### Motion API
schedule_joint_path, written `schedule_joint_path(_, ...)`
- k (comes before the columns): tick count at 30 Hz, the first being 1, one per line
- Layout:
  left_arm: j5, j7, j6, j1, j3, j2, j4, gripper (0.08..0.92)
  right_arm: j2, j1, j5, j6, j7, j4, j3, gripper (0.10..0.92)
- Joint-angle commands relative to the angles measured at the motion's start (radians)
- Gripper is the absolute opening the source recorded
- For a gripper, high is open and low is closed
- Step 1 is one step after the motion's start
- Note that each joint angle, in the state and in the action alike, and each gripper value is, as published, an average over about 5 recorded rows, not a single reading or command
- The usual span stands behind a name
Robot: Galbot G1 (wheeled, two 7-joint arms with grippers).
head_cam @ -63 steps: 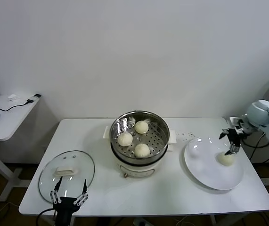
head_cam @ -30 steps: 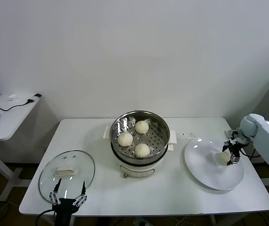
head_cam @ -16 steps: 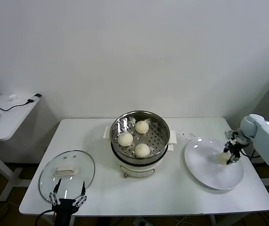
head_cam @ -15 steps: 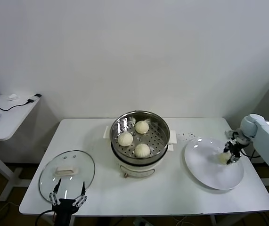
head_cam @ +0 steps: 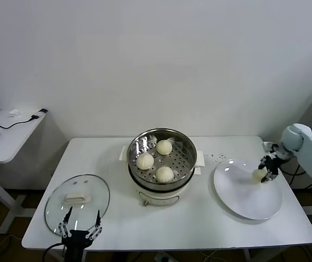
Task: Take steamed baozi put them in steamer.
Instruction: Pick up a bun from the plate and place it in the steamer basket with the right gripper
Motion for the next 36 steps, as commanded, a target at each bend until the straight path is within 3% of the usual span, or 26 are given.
schedule_joint_path(1, 0.007, 0.001, -0.003, 0.000, 0.019, 0.001, -0.004, 0.823, 0.066, 0.466, 0.422, -0.111, 0.009, 0.083, -0.468, 0.560)
schedule_joint_path(9, 0.007, 0.005, -0.004, -0.006, 0.035, 0.006, -0.020, 0.823, 0.287, 0.718, 0.790, -0.216, 0.065, 0.106, -0.703, 0.560)
schedule_joint_path(14, 0.002, 0.007, -0.004, -0.016, 0.040, 0.011, -0.020, 0.823, 0.387, 0.755, 0.909, -0.254, 0.095, 0.146, -0.780, 0.560)
schedule_joint_path(26, -0.016, 0.009, -0.007, -0.011, 0.033, 0.025, -0.018, 0.823, 0.530, 0.651, 0.968, -0.320, 0.207, 0.270, -0.862, 0.560)
schedule_joint_path(36, -0.019, 0.009, -0.012, -0.016, 0.030, 0.029, 0.001, 0.823, 0.571, 0.530, 0.898, -0.333, 0.256, 0.219, -0.894, 0.561)
